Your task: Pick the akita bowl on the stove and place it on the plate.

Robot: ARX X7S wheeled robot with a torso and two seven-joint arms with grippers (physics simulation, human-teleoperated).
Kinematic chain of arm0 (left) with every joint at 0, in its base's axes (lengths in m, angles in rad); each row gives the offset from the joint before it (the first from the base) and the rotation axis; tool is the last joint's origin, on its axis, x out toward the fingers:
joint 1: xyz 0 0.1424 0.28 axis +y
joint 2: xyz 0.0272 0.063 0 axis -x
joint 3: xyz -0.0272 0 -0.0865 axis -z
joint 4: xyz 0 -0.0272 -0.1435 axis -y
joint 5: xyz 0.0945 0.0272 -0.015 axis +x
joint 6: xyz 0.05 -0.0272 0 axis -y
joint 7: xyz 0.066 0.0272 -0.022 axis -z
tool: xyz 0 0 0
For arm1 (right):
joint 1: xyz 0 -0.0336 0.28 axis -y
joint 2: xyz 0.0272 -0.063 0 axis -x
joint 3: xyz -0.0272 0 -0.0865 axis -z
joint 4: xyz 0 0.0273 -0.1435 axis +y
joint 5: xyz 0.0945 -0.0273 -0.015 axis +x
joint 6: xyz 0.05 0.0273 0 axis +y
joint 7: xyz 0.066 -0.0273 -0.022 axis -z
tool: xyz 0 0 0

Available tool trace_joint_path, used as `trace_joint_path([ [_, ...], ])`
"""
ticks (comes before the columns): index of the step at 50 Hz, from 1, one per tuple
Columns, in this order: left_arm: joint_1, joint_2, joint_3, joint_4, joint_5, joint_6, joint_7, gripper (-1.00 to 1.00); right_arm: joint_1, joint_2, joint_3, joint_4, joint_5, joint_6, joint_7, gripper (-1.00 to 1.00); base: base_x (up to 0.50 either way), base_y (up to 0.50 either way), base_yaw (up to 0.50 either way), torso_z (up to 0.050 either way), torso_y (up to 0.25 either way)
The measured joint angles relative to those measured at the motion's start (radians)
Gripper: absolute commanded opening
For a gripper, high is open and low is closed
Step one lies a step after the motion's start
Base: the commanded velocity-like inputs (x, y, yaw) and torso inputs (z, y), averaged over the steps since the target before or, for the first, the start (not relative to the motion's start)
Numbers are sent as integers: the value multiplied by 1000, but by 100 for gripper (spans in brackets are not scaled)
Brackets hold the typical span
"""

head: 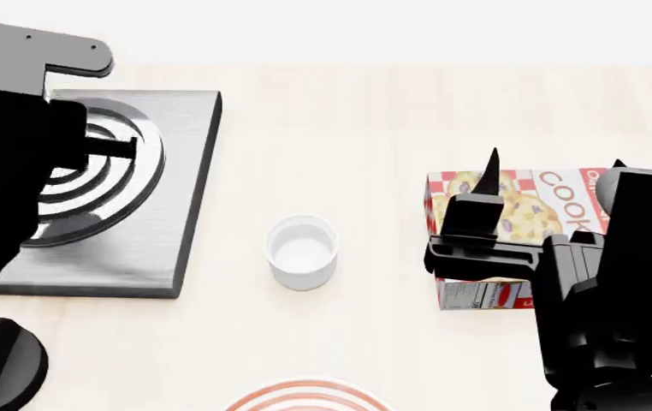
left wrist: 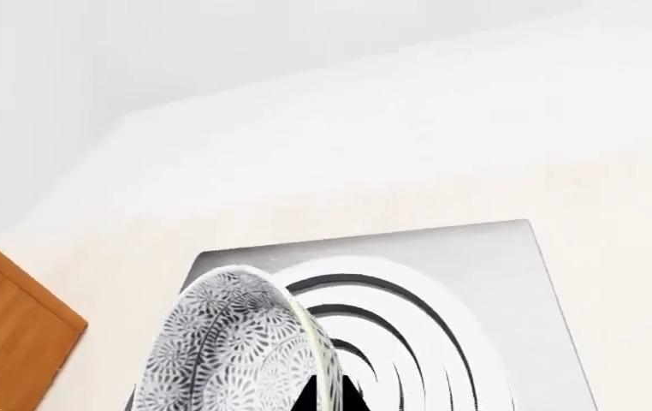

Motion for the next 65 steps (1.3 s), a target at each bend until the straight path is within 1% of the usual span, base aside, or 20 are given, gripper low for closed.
trace_joint_path([
  [5, -4, -38, 10, 169, -21, -29, 34, -100, 0, 1, -1, 1, 1, -1, 2, 100, 0, 0, 0, 0, 0],
  [12, 4, -117, 55, 460, -45, -75, 107, -100, 8, 2, 1, -6, 11, 13, 12, 100, 0, 0, 0, 0, 0],
  [27, 54, -333, 152, 1047, -130, -140, 294, -100, 19, 4, 7, -21, 33, 38, 30, 100, 0, 0, 0, 0, 0],
  [34, 79, -427, 183, 1269, -169, -161, 352, -100, 22, 5, 6, -22, 39, 42, 34, 100, 0, 0, 0, 0, 0],
  [41, 94, -492, 202, 1424, -201, -178, 389, -100, 26, 7, 6, -24, 46, 52, 41, 100, 0, 0, 0, 0, 0],
  [48, 102, -540, 220, 1534, -219, -190, 416, -100, 26, 8, 5, -23, 50, 50, 43, 100, 0, 0, 0, 0, 0],
  [56, 119, -580, 242, 1638, -235, -206, 429, -100, 24, 11, 2, -20, 51, 45, 43, 100, 0, 0, 0, 0, 0],
  [65, 145, -612, 268, 1713, -236, -206, 435, -100, 28, 13, 0, -23, 59, 51, 49, 100, 0, 0, 0, 0, 2],
])
